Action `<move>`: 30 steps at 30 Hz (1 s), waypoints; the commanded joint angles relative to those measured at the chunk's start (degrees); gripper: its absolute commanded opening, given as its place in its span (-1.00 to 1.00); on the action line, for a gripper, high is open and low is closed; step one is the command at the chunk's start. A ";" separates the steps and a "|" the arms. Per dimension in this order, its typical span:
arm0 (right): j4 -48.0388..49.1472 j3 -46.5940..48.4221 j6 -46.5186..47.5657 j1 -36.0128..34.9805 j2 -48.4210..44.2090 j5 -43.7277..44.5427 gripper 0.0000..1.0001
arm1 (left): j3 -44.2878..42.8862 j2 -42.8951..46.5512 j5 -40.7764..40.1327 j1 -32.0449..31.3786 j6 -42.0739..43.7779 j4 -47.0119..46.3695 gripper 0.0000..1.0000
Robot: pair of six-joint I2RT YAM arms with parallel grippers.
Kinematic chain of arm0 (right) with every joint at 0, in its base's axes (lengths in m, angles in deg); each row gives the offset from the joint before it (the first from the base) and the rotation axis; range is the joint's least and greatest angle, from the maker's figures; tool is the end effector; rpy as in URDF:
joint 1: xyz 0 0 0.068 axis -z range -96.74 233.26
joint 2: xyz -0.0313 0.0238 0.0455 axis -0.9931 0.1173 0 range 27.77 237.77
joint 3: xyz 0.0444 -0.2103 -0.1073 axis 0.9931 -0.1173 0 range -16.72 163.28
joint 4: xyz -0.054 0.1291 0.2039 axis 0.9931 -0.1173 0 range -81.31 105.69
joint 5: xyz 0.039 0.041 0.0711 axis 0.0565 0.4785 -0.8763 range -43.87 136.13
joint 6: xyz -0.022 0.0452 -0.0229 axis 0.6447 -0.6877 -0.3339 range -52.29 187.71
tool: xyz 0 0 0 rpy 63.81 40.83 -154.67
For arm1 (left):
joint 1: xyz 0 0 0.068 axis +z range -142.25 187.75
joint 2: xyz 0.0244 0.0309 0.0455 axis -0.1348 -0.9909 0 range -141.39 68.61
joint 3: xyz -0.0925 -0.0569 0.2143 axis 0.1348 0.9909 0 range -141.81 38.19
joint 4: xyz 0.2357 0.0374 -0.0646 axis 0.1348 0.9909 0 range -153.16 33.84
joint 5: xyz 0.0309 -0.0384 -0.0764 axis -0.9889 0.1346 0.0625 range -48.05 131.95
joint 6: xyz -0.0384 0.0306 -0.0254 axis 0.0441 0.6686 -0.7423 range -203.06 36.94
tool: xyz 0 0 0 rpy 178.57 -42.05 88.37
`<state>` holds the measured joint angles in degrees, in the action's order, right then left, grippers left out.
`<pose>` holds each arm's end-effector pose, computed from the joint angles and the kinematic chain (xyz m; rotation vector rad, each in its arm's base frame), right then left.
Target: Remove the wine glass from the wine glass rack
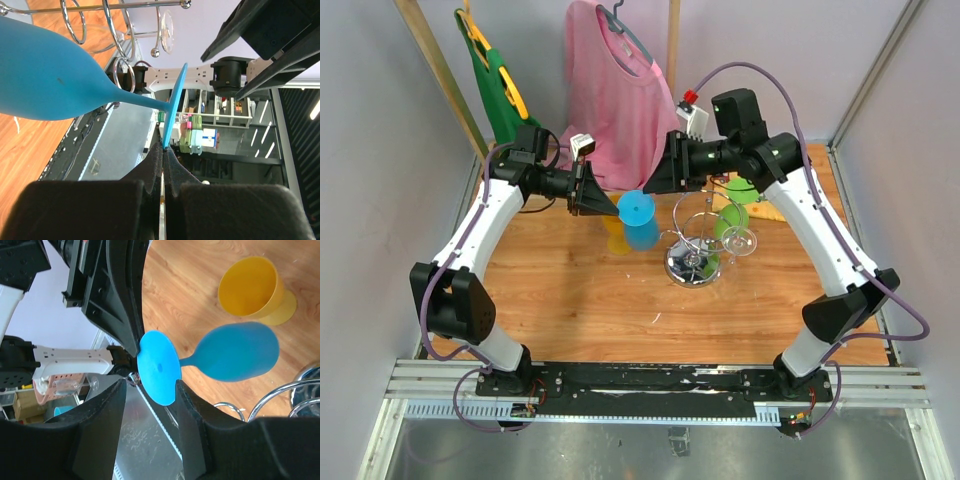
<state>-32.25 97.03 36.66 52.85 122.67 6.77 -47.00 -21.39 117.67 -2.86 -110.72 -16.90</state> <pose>0.2705 0.1865 0.4239 -0.4499 2.1989 1.3353 0.2943 -0.0922 0.3194 0.2783 2.3217 -1.9173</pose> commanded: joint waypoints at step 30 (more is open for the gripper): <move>4.00 -8.12 -1.85 -2.63 0.67 -4.91 -0.05 | 0.24 2.93 1.98 0.47 -0.11 0.41 -0.99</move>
<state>-33.06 90.37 37.64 51.52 122.78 4.98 -46.98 -20.78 117.69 -2.86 -110.70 -16.86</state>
